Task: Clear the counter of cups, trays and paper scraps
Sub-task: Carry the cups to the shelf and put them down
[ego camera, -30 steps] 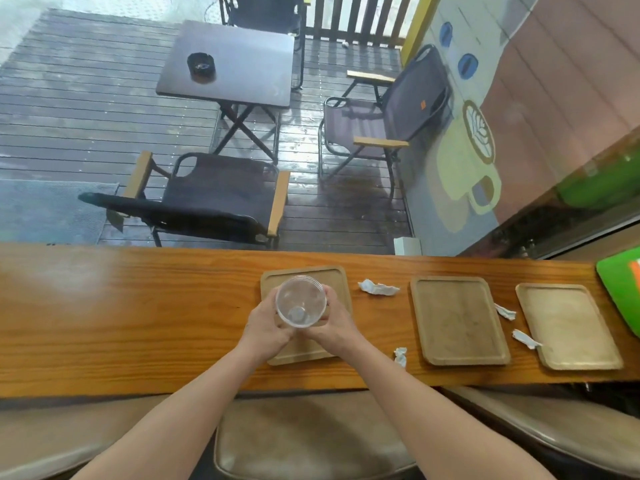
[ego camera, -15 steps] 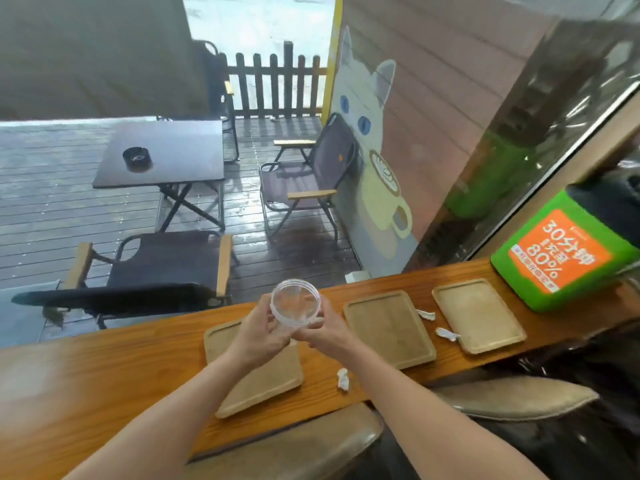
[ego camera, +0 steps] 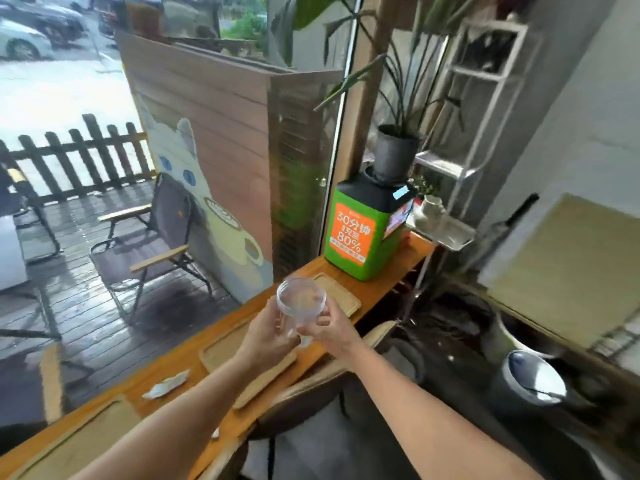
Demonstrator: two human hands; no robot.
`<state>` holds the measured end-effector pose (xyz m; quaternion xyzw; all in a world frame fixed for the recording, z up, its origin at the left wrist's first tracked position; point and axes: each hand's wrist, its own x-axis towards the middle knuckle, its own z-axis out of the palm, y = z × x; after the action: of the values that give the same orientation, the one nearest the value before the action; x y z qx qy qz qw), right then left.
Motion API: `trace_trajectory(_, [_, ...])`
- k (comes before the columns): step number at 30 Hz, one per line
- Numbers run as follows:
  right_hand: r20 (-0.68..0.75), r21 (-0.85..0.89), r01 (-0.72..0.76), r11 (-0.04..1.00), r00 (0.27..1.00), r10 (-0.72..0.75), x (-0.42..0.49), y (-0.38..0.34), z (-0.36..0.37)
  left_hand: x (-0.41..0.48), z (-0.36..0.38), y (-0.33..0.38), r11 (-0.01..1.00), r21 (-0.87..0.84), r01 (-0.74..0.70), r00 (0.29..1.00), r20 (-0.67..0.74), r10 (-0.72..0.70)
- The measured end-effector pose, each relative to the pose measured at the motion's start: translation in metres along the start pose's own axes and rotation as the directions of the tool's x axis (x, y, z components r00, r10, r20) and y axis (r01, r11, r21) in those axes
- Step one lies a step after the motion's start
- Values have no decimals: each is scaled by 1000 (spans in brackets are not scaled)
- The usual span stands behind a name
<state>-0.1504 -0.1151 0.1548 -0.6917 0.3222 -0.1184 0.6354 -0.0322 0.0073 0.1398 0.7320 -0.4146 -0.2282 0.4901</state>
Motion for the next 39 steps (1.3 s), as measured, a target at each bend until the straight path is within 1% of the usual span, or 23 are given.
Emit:
trace_trajectory(3, [-120, 6, 16, 1000, 993, -16, -23, 10, -47, 14, 46, 28, 999, -7, -45, 995, 84, 45])
trace_trajectory(7, [-314, -11, 22, 1000, 949, -24, -52, 31, -110, 27, 112, 62, 996, -46, -79, 973, 216, 87])
trace_trajectory(9, [-384, 22, 2, 1000, 923, 7, -70, 43, -143, 31, 147, 78, 991, -93, -96, 951, 285, 119])
trace_trajectory(12, [-467, 96, -61, 994, 878, 99, -98, 58, -186, 33, 194, 101, 988, -103, -117, 916, 373, 148])
trace_trajectory(16, [-560, 128, -100, 987, 814, 155, -127, 67, -230, 41, 245, 123, 985, -110, -130, 882, 440, 166])
trace_trajectory(19, [-611, 126, -115, 985, 774, 168, -138, 73, -251, 49, 272, 134, 987, -98, -131, 869, 468, 162])
trace_trajectory(23, [-662, 134, -147, 980, 723, 199, -144, 85, -276, 66, 309, 143, 985, -39, -168, 822, 545, 163])
trace_trajectory(25, [-683, 142, -158, 977, 698, 212, -141, 90, -292, 77, 327, 147, 979, -28, -200, 807, 562, 181])
trace_trajectory(28, [-709, 152, -169, 974, 668, 227, -125, 95, -321, 103, 353, 155, 978, -34, -206, 788, 586, 186])
trace_trajectory(35, [-739, 175, -168, 970, 629, 242, -69, 87, -393, 187, 404, 176, 979, -29, -202, 753, 634, 174])
trace_trajectory(39, [-746, 175, -152, 973, 625, 232, -30, 79, -440, 244, 432, 188, 972, -49, -229, 748, 630, 208])
